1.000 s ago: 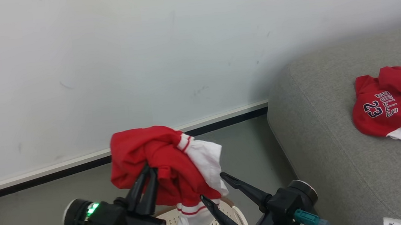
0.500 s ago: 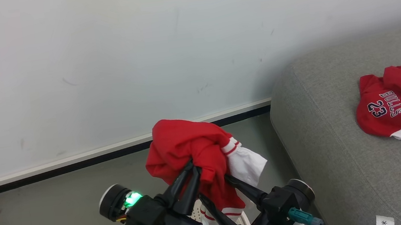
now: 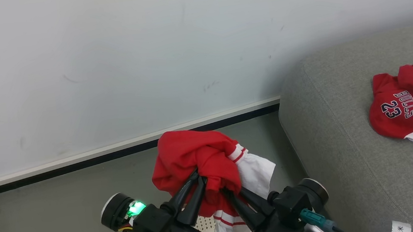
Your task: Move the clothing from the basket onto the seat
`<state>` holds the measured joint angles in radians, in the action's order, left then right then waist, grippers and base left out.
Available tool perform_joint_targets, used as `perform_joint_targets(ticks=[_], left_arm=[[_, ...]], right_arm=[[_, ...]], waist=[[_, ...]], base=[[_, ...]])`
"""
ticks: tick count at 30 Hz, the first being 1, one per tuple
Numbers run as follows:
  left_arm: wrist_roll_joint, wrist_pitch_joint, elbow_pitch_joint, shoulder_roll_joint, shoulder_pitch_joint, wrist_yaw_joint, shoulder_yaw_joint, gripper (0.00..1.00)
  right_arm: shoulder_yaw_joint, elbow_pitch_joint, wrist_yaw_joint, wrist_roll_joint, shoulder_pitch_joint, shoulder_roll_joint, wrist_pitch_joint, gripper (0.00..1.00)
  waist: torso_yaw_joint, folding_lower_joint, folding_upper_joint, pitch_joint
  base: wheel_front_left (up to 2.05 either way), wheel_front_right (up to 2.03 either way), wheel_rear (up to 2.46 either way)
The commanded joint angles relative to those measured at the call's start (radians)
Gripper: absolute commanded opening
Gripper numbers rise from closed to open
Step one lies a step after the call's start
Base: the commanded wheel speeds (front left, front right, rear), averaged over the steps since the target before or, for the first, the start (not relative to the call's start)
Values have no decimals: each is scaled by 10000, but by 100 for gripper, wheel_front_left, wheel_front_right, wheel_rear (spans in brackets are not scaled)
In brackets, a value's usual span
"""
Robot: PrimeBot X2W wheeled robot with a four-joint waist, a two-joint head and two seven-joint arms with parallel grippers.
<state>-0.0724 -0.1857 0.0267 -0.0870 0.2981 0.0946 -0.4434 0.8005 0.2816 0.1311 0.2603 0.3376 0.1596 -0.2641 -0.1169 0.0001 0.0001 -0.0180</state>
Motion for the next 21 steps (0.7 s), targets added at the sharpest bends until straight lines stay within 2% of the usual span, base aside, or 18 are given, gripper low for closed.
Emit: perform_joint_targets(ticks=[1,2,3,4,5,16,21], left_arm=[[81,-16,-80,-79,80,-80,46,0],[71,-26,-106,-99,70,-86,65,16],[65,-39,-125,-117,56,-137,79,44],[61,-63,-140,-139,38,-178,104,60],[63,-90,-148,-155,18,-189,136,100],[-106,-110,-220,-325,-292,-392,235,100],[-113,-34,-118,-416,-307,-438,223,100]], right_arm=[[-71,-82,-6,-105,-42,-26,-11,0],[-125,-127,-6,-104,-58,-24,-9,0],[-194,-177,-6,-108,-75,-27,-11,0],[-243,-222,-6,-131,-92,-26,-11,0],[-283,-252,-6,-139,-109,-22,-11,0],[-1229,-556,-6,-221,-430,-85,-11,0],[-1861,-911,-6,-319,-603,-124,-9,0]], waist=[[-21,-1,-1,21],[-31,-1,-1,30],[-41,-1,-1,37],[-48,-1,-1,44],[-55,-1,-1,48],[4,-1,-1,96],[-243,-1,-1,202]], base=[[0,0,0],[0,0,0],[0,0,0],[0,0,0],[0,0,0],[0,0,0],[0,0,0]])
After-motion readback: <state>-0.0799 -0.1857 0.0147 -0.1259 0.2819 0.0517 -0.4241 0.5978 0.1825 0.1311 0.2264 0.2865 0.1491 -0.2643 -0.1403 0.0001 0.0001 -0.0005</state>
